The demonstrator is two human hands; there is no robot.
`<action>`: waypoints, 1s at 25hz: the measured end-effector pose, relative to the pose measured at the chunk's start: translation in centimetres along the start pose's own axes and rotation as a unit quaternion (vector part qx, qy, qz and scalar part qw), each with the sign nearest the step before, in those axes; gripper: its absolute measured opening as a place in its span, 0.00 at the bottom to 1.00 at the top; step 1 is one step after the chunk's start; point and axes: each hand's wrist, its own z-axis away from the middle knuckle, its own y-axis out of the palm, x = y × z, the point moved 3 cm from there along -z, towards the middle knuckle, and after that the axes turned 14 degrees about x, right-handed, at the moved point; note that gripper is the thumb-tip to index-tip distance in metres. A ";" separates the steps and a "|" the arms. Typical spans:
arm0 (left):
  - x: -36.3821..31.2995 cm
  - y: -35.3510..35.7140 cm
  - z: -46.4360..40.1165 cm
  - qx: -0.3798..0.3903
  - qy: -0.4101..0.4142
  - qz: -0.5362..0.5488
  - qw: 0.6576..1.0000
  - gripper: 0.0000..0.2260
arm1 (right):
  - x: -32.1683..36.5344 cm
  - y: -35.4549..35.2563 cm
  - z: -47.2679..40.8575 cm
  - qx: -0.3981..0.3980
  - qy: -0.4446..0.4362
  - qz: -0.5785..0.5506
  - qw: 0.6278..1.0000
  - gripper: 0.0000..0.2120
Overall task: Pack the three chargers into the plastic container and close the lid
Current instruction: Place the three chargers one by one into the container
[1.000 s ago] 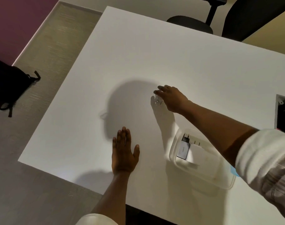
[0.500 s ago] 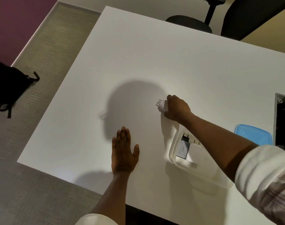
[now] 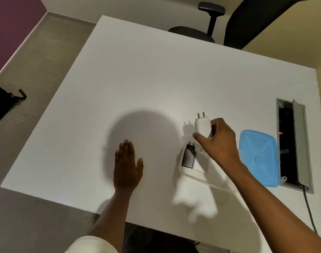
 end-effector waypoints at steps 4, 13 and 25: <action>-1.5 -0.7 -0.9 0.037 0.096 -0.033 0.994 0.28 | -5.0 -0.9 5.5 -0.021 0.086 -0.021 0.996 0.28; -11.9 -3.8 -0.3 0.101 0.316 0.026 0.943 0.43 | -11.3 3.5 7.2 0.016 0.151 0.041 0.988 0.33; -14.2 -2.3 -0.2 0.208 0.301 -0.064 0.928 0.56 | -13.3 5.9 4.5 0.065 0.220 0.009 0.973 0.28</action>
